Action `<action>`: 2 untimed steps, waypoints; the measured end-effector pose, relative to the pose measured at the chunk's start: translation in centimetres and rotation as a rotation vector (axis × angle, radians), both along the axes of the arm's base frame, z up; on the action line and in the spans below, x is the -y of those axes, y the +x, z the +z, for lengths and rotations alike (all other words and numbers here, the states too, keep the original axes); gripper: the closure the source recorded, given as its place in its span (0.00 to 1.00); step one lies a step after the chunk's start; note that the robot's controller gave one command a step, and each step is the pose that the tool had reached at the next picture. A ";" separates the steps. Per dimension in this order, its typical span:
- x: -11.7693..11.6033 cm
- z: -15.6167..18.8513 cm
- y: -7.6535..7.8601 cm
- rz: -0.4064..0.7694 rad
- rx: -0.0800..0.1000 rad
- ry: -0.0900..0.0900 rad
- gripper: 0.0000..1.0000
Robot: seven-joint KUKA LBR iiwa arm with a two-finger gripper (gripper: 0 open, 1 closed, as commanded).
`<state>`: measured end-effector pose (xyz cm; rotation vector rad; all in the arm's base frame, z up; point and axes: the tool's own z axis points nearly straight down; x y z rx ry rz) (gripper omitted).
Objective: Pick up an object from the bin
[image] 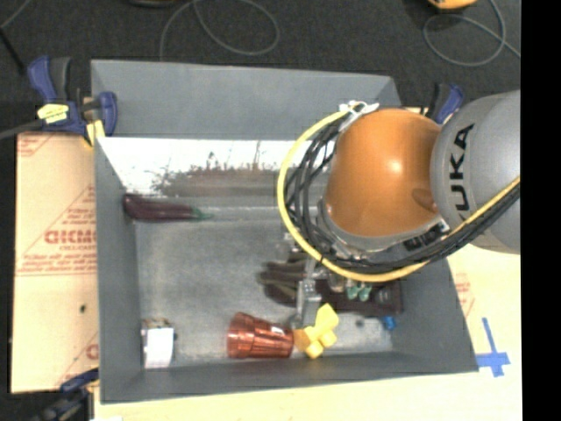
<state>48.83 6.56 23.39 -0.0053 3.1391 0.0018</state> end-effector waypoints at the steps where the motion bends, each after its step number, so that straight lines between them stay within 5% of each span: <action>1: 1.2 -2.8 3.0 0.042 0.004 0.000 0.00; 2: 1.9 -5.0 5.2 -0.001 -0.002 0.000 0.00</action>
Offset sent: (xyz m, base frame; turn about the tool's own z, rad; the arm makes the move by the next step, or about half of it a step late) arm 0.0724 -0.0207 -0.0584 0.1242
